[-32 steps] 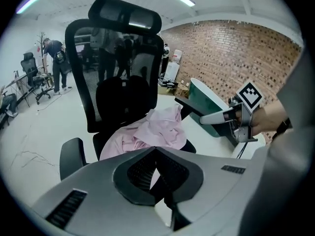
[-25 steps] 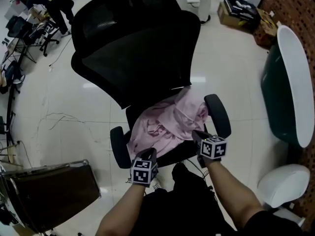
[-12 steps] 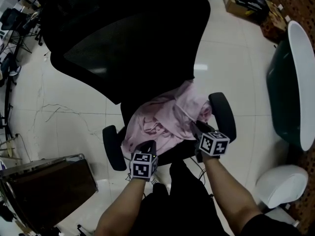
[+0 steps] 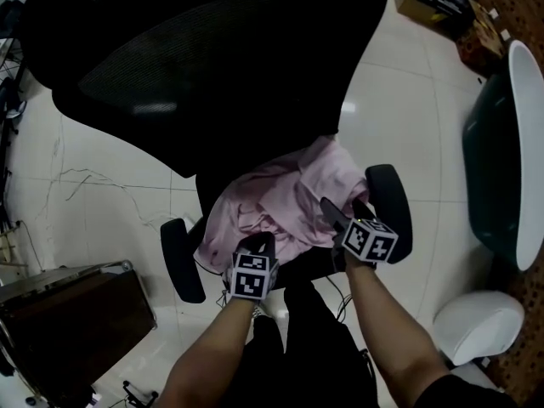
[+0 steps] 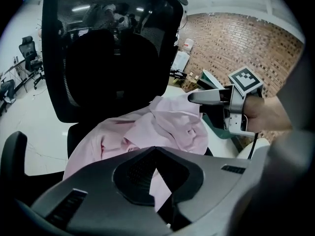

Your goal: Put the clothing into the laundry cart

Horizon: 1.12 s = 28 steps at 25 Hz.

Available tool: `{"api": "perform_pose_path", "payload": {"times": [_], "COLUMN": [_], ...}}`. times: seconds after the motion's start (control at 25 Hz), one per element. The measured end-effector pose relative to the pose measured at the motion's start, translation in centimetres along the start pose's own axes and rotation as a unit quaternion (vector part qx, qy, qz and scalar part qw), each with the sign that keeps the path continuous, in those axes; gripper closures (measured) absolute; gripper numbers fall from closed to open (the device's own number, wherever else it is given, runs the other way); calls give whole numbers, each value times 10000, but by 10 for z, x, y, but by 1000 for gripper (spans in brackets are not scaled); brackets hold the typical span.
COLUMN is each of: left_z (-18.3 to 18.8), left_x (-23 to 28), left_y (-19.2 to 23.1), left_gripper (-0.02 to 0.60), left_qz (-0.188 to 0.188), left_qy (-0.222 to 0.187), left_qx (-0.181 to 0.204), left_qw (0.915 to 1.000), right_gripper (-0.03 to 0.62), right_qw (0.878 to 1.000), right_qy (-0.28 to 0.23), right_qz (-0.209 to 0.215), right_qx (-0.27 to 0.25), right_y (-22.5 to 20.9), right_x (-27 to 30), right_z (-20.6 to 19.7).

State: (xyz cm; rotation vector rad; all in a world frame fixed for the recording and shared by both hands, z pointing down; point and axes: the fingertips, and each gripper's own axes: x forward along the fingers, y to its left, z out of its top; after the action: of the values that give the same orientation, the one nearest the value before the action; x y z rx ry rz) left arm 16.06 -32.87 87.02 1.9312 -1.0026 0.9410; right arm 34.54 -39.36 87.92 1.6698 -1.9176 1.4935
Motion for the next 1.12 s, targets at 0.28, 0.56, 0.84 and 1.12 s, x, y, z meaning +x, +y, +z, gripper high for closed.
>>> {"api": "perform_pose_path", "payload": {"times": [0.28, 0.56, 0.84, 1.12], "left_z": [-3, -9, -1, 8], "left_x": [16, 28, 28, 14], "left_y": [15, 28, 31, 31], "left_gripper": [581, 581, 581, 581], "left_qz": [27, 85, 120, 158], "left_qy": [84, 152, 71, -115], "left_qx": [-29, -176, -196, -192], "left_qw": [10000, 9997, 9997, 9996], "right_gripper": [114, 268, 476, 505], "right_qw": [9996, 9967, 9945, 9892], "right_qy": [-206, 66, 460, -75], "right_qz": [-191, -432, -137, 116], "right_qx": [93, -684, -930, -1462], "right_y": [-11, -9, -5, 24], "right_x": [39, 67, 75, 52], "right_z": [19, 22, 9, 42]}}
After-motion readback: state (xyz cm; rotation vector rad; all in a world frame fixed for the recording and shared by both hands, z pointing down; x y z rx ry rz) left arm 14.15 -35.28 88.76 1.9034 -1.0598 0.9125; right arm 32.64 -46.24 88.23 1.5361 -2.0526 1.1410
